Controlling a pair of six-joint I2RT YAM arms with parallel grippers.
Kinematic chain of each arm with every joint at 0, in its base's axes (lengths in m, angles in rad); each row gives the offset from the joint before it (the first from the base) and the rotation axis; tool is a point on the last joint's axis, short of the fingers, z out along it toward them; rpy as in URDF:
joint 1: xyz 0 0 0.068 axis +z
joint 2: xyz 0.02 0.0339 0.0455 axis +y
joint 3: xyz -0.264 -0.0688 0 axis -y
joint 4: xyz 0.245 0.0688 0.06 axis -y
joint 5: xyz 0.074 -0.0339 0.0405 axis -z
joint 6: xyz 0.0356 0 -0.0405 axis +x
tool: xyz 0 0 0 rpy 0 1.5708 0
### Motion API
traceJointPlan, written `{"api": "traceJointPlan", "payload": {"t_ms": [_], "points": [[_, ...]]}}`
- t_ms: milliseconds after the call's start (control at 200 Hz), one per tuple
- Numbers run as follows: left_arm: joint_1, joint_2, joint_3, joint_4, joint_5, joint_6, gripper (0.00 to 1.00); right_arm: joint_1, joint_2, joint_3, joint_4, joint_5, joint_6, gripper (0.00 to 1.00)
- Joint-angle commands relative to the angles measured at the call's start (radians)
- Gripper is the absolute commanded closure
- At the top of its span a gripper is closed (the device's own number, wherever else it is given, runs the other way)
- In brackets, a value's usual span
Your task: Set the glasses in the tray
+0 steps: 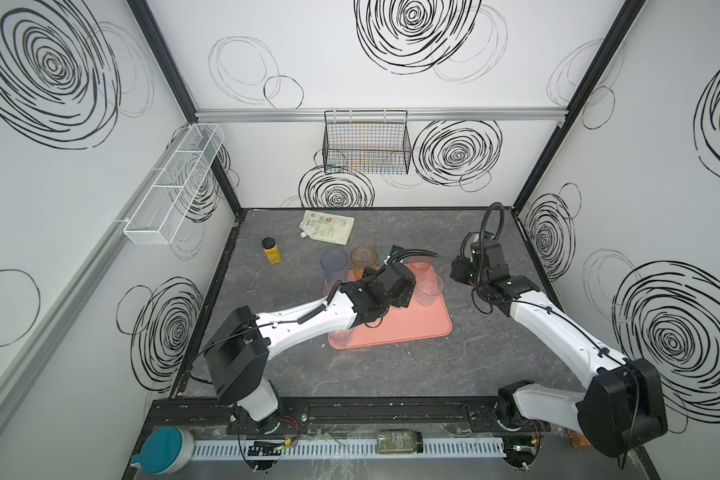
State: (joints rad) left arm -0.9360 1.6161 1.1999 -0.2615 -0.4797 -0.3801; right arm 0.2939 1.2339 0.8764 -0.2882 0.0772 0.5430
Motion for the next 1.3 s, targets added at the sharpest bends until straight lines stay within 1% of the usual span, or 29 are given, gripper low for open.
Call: {"api": "traceJointPlan", "payload": {"t_ms": [0, 105, 200, 320, 400, 575, 655, 750, 855, 951, 1016, 1091, 1181, 1296], "points": [[0.003, -0.008, 0.012, 0.055, 0.014, 0.029, 0.04, -0.001, 0.023, 0.027, -0.031, 0.016, 0.033, 0.39], [0.005, -0.007, 0.017, 0.059, 0.024, 0.039, 0.04, 0.0, 0.04, 0.026, -0.028, 0.008, 0.053, 0.4], [0.014, -0.017, 0.008, 0.06, 0.028, 0.042, 0.04, 0.003, 0.069, 0.036, -0.013, -0.026, 0.052, 0.4], [0.052, -0.052, -0.014, 0.071, 0.05, 0.047, 0.04, 0.008, 0.143, 0.111, -0.043, -0.061, 0.03, 0.39], [0.099, -0.077, -0.012, 0.059, 0.072, 0.06, 0.04, 0.02, 0.204, 0.177, -0.047, -0.085, 0.002, 0.4], [0.23, -0.176, -0.034, 0.041, 0.094, 0.054, 0.04, 0.066, 0.386, 0.425, -0.068, -0.1, -0.023, 0.39], [0.33, -0.24, -0.063, 0.041, 0.132, 0.051, 0.04, 0.095, 0.478, 0.536, -0.052, -0.122, -0.034, 0.39], [0.478, -0.301, -0.09, 0.033, 0.205, 0.052, 0.04, 0.14, 0.601, 0.689, -0.058, -0.141, -0.07, 0.38], [0.61, -0.349, -0.127, 0.039, 0.273, 0.058, 0.04, 0.179, 0.765, 0.885, -0.136, -0.171, -0.11, 0.38], [0.692, -0.381, -0.187, 0.071, 0.321, 0.059, 0.04, 0.198, 0.902, 1.068, -0.222, -0.195, -0.138, 0.37], [0.734, -0.404, -0.24, 0.1, 0.342, 0.055, 0.04, 0.206, 0.983, 1.189, -0.279, -0.197, -0.163, 0.37], [0.761, -0.43, -0.296, 0.145, 0.363, 0.044, 0.04, 0.209, 1.053, 1.298, -0.314, -0.218, -0.206, 0.36], [0.776, -0.434, -0.328, 0.175, 0.381, 0.028, 0.04, 0.211, 1.107, 1.352, -0.319, -0.252, -0.25, 0.33], [0.782, -0.404, -0.33, 0.174, 0.369, 0.033, 0.04, 0.211, 1.17, 1.416, -0.355, -0.266, -0.273, 0.32]]}}
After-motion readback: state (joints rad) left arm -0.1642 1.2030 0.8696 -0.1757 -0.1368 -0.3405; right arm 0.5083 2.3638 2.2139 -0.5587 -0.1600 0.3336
